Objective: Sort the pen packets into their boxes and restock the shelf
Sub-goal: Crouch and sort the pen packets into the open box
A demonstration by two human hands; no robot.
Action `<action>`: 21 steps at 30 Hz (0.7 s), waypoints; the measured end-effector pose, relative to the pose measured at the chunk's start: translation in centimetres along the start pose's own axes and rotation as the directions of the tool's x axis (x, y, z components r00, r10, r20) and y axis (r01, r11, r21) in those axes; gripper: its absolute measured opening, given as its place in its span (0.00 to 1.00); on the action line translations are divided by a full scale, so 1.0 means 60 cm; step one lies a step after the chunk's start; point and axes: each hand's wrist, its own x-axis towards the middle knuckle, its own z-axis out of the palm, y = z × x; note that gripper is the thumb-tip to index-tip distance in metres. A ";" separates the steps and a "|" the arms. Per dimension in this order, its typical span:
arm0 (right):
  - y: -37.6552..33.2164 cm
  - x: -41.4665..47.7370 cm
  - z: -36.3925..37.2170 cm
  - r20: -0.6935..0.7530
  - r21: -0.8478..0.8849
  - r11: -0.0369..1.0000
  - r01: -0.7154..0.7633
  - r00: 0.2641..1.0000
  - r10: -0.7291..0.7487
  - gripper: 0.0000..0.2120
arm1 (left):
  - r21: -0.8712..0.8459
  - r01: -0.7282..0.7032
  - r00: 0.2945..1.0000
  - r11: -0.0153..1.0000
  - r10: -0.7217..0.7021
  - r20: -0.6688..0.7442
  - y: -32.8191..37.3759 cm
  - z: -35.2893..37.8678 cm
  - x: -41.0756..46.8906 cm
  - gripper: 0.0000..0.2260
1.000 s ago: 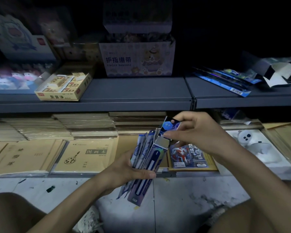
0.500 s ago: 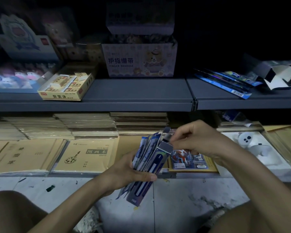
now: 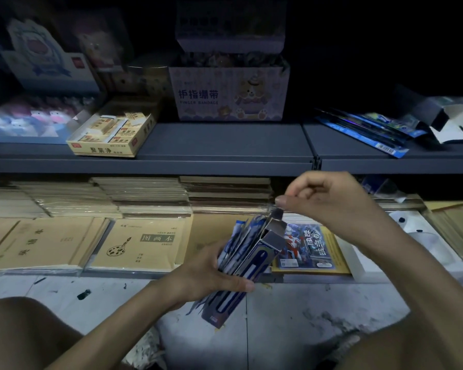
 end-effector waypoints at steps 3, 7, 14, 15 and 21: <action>-0.003 -0.006 0.027 -0.026 -0.170 0.963 0.208 0.976 -0.215 0.07 | 0.052 0.012 1.000 0.999 -0.013 0.026 -0.004 0.005 0.003 0.25; 0.001 -0.006 0.066 0.158 -0.420 0.870 0.259 0.965 -0.211 0.04 | 0.090 0.040 0.996 0.995 -0.047 0.078 -0.006 0.012 0.003 0.30; 0.003 0.004 0.087 0.310 -0.570 0.774 0.277 0.944 -0.110 0.04 | 0.097 0.035 0.993 0.995 -0.045 0.109 -0.009 0.013 0.003 0.31; 0.003 0.006 0.088 0.316 -0.570 0.772 0.279 0.943 -0.108 0.04 | 0.091 0.036 0.993 0.995 -0.046 0.107 -0.010 0.012 0.003 0.30; -0.002 0.005 0.093 0.321 -0.553 0.765 0.330 0.932 -0.170 0.06 | 0.112 0.033 0.995 0.993 -0.043 0.089 -0.010 0.006 0.003 0.26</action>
